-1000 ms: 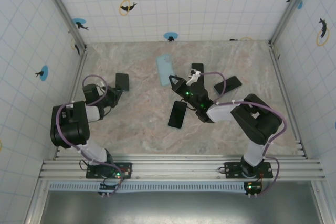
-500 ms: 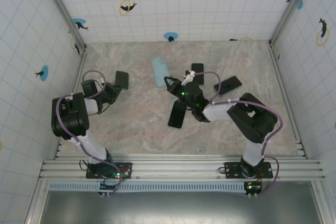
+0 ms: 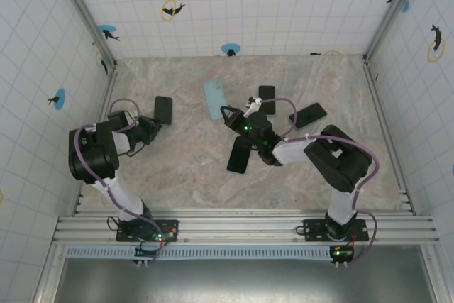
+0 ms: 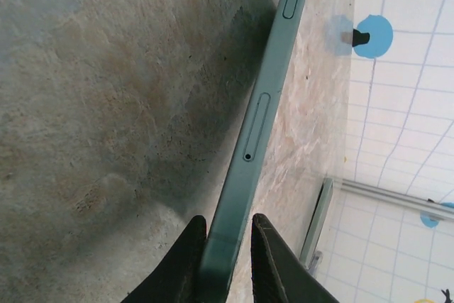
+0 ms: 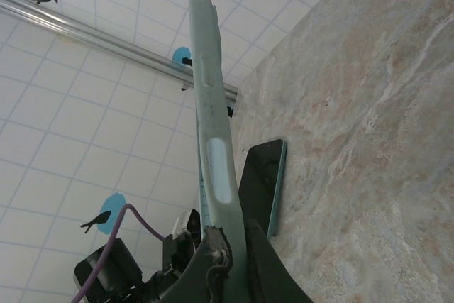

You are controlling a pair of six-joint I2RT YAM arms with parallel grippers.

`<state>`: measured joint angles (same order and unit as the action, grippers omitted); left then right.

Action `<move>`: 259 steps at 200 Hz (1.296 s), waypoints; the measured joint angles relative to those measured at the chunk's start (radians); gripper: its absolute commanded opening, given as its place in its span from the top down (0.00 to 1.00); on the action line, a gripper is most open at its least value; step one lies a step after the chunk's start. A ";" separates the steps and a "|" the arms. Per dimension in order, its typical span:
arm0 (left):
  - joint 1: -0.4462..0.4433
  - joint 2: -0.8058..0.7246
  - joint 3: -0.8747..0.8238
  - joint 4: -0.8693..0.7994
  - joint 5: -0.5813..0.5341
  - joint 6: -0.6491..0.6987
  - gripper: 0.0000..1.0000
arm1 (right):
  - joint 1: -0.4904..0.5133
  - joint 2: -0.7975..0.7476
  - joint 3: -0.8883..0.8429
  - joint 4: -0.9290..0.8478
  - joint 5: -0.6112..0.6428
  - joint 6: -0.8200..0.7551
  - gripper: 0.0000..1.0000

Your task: Take the phone out of the phone case

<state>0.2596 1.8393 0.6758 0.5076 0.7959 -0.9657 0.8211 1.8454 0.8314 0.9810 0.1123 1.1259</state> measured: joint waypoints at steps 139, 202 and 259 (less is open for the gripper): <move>0.010 -0.034 0.111 -0.302 -0.101 0.236 0.46 | 0.015 0.014 0.015 -0.054 -0.003 -0.027 1.00; 0.010 -0.071 0.134 -0.403 -0.179 0.332 0.41 | 0.051 0.063 0.093 -0.132 0.051 -0.072 1.00; 0.010 -0.112 0.157 -0.519 -0.261 0.394 0.36 | 0.107 0.162 0.236 -0.273 0.188 -0.124 1.00</move>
<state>0.2695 1.7271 0.8330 -0.0116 0.5346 -0.5713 0.9279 2.0075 1.0676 0.7082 0.3008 1.0016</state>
